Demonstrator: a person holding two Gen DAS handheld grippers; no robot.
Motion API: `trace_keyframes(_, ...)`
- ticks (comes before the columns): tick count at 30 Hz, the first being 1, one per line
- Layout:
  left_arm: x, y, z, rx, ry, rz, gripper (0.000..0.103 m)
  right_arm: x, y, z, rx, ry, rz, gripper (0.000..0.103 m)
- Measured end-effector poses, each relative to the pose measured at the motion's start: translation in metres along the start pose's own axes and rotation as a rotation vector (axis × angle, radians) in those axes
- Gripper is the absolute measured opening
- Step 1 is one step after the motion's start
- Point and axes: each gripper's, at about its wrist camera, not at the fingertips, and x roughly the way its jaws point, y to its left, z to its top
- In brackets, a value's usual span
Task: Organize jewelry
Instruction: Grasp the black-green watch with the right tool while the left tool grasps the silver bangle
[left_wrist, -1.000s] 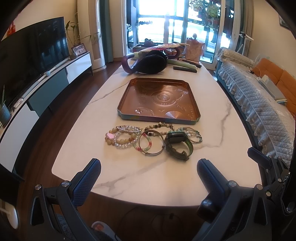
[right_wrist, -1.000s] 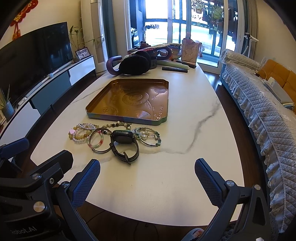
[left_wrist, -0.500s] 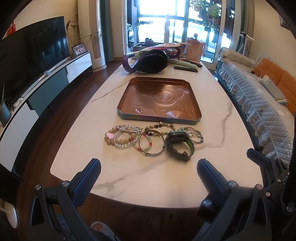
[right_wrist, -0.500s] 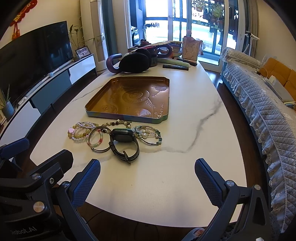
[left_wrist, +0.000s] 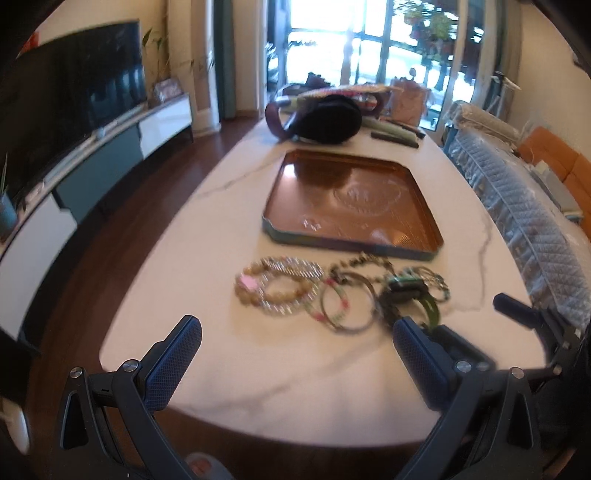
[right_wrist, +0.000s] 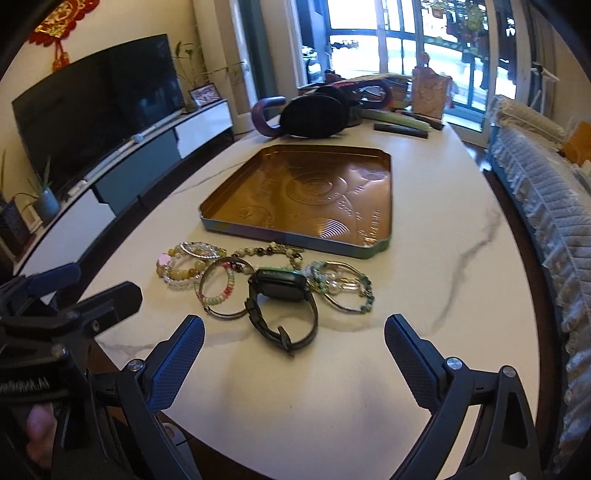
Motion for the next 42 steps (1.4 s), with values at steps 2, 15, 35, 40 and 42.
trace_keyframes(2, 0.007, 0.0, 0.004, 0.069, -0.011, 0.048, 0.103, 0.002, 0.003, 0.001, -0.043, -0.046, -0.08, 0.097)
trace_keyframes(15, 0.057, 0.004, -0.001, 0.152, 0.054, -0.057, 0.091, 0.036, -0.004, 0.012, -0.108, 0.044, 0.123, 0.097)
trace_keyframes(35, 0.079, 0.019, -0.005, 0.063, 0.138, -0.047, 0.093, 0.071, 0.004, 0.004, -0.134, 0.13, 0.13, 0.083)
trace_keyframes(40, 0.075, 0.012, -0.005, 0.066, 0.129, -0.074, 0.091, 0.072, 0.008, 0.002, -0.157, 0.13, 0.093, 0.049)
trace_keyframes(42, 0.069, 0.003, -0.006, 0.102, 0.099, -0.094, 0.086, 0.071, 0.007, 0.001, -0.144, 0.129, 0.093, 0.046)
